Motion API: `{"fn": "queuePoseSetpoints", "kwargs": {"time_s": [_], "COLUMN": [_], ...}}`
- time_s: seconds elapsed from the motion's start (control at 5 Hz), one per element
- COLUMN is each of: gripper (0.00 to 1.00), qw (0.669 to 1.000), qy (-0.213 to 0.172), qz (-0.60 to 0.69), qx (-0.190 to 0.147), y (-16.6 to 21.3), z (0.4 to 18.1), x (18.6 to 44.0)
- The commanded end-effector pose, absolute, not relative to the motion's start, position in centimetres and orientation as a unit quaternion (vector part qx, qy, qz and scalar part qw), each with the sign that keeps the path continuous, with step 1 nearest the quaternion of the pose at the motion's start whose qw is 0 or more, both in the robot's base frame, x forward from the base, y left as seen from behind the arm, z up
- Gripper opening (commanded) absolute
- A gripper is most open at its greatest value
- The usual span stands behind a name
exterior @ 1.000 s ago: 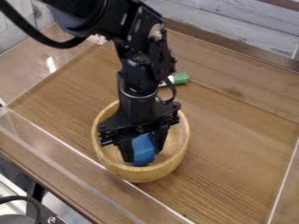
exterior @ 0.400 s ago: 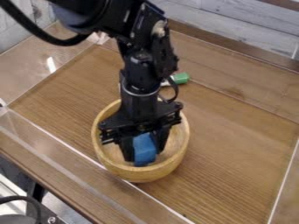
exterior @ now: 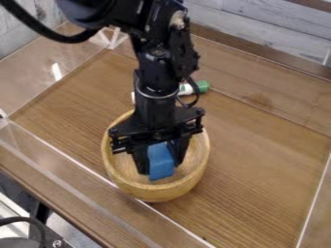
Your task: Remove the blue block from inside the brown bowl and put it on the table
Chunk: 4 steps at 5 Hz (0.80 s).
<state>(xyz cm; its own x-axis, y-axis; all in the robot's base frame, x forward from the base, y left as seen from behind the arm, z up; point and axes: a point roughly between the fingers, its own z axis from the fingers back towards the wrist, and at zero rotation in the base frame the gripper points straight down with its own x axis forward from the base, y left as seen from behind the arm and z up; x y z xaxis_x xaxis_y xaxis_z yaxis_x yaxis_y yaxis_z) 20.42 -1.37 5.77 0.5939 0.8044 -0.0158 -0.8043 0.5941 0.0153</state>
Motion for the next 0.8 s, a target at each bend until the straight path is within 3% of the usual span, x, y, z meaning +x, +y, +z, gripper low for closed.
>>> {"fn": "queuePoseSetpoints", "kwargs": {"time_s": [0.0, 0.6], "gripper": [0.00, 0.00], "qw": [0.891, 0.889], "qy": [-0.015, -0.002], "qz": [0.453, 0.456], "qx": [-0.016, -0.027], "y": [-1.2, -0.7], "z": [7.7, 9.2], "x": [21.6, 21.6]}}
